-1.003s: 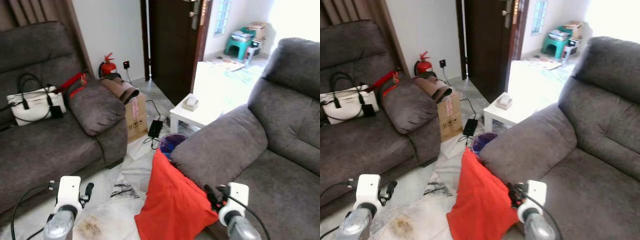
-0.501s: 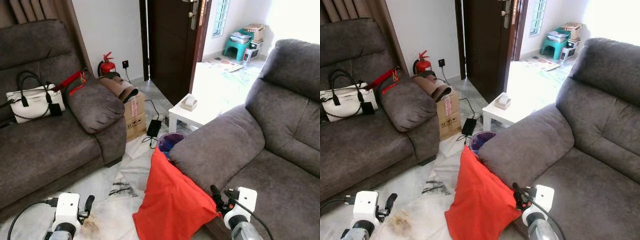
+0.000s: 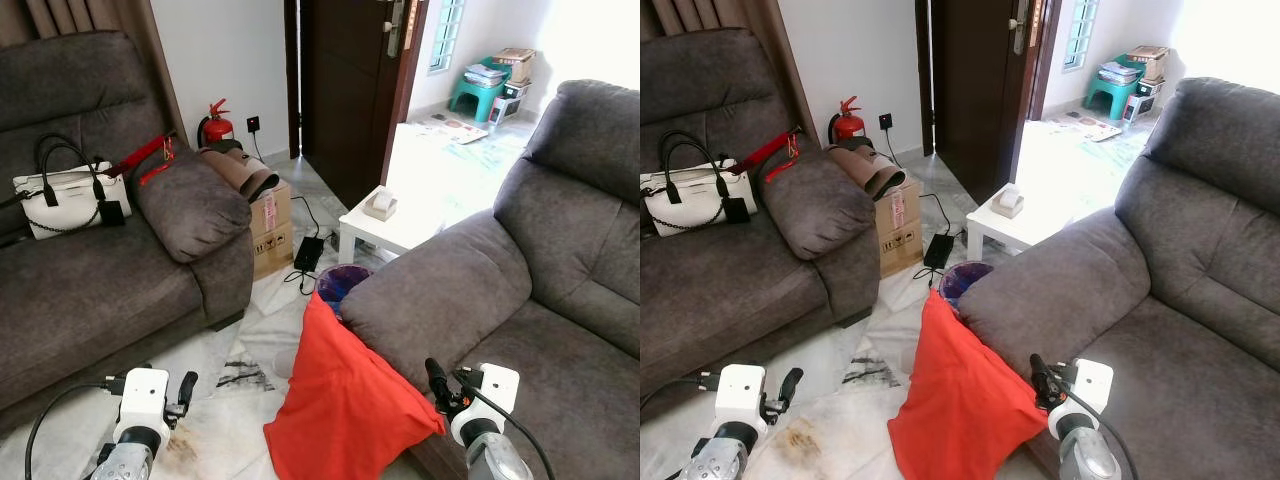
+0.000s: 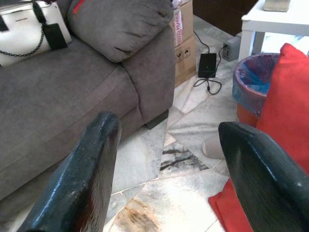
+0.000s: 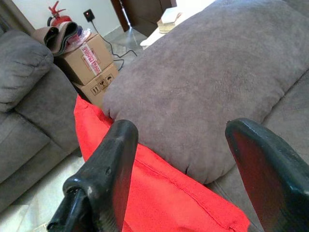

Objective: Move the pillow to the sofa from floor

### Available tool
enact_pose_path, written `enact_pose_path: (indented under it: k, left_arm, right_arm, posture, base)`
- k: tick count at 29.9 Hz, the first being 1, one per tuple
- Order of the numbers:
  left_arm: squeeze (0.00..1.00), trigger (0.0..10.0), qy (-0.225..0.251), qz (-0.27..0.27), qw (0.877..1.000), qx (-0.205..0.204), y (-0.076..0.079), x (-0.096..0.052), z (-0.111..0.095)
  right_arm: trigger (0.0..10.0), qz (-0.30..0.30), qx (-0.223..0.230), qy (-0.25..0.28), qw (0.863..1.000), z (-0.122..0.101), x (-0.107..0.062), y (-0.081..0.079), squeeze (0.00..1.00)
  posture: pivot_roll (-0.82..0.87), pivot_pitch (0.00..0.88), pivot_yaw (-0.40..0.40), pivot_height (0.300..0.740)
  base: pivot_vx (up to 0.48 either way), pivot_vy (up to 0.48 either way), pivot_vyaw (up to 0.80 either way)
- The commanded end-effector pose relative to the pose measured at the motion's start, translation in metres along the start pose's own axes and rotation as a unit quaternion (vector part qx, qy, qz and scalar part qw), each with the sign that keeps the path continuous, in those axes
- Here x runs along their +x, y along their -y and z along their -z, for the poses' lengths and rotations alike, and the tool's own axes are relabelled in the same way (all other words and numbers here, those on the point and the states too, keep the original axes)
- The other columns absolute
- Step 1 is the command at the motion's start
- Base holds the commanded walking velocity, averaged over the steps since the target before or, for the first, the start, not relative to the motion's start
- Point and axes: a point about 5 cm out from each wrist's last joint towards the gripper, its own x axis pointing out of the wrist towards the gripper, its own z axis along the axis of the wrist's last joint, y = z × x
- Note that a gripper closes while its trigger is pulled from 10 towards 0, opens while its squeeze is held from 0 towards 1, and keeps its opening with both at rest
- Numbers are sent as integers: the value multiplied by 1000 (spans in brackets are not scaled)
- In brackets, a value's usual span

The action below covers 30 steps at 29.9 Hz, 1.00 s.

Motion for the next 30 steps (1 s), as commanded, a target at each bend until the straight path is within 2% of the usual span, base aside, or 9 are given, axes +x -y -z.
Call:
enact_pose_path:
  k: [1,4,8,16,19,22,30]
  left_arm:
    - [0,10000,1,-6,1000,-9,0,2,-2]
    - [0,10000,1,-8,1000,-10,1,4,-4]
    - [0,10000,-4,-6,1000,-12,4,1,0]
    - [0,10000,-10,-8,1000,-17,6,0,2]
    - [0,10000,-10,-8,1000,-18,6,0,2]
    - [0,10000,-13,-8,1000,-16,6,-1,3]
    - [0,10000,-12,-7,1000,-15,6,-2,3]
  right_arm:
    - [10000,-4,-2,-11,1000,2,1,-4,0]
    - [10000,-6,3,-14,1000,3,2,-5,0]
    - [10000,-2,25,14,1000,-3,2,-4,0]
    - [10000,-12,22,7,1000,-4,4,-6,0]
    - [10000,-12,16,-14,1000,-1,5,-6,0]
    - [10000,-14,20,-6,1000,-2,4,-5,0]
    - [10000,-14,33,2,999,-3,5,-7,0]
  posture:
    - [73,0,-11,720]
    - [75,0,-12,710]
    - [70,0,-11,710]
    - [72,0,-13,710]
    - [72,0,-12,710]
    - [74,0,-10,691]
    - [73,0,-2,691]
  base:
    - [0,0,0]
    - [0,0,0]
    - [0,0,0]
    - [0,0,0]
    - [0,0,0]
    - [0,0,0]
    - [0,0,0]
